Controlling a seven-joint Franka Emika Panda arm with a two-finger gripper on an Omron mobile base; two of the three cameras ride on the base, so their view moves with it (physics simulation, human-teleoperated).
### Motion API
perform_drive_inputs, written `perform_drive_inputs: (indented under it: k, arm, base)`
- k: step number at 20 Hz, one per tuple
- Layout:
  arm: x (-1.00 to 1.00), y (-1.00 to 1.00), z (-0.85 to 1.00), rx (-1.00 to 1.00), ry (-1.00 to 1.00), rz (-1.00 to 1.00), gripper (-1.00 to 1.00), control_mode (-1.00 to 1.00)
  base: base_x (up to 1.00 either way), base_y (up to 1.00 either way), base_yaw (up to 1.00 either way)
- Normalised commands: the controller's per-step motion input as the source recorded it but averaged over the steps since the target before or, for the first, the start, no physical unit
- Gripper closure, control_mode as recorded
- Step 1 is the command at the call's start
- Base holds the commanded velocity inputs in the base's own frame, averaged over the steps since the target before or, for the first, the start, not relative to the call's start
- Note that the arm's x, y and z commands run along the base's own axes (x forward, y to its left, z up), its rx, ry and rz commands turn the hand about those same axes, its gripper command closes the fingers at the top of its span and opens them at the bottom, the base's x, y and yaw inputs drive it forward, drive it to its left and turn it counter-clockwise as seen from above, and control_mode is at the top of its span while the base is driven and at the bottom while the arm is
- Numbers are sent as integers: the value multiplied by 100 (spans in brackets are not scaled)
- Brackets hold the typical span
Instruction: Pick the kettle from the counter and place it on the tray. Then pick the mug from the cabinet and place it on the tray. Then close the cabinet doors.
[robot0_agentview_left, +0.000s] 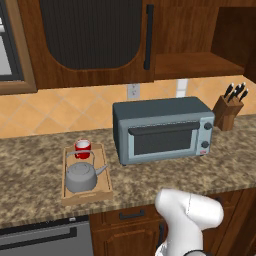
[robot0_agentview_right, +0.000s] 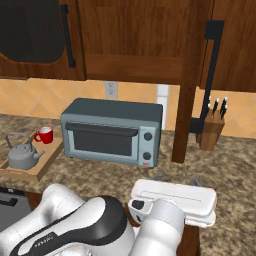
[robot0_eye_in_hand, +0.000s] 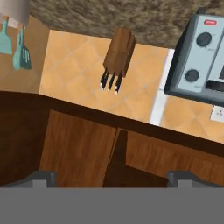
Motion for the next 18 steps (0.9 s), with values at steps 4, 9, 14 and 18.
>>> perform_drive_inputs:
  k: [4, 9, 14, 18]
  arm:
    - [0, -17, 21, -15, 6, 4, -100, -100]
    - [0, -47, 0, -7, 3, 4, -100, -100]
    - [4, -44, 12, -6, 0, 5, -100, -100]
    - [19, -1, 47, -15, 0, 5, -100, -100]
  base:
    - [0, 0, 0]
    - [0, 0, 0]
    - [0, 0, 0]
    - [0, 0, 0]
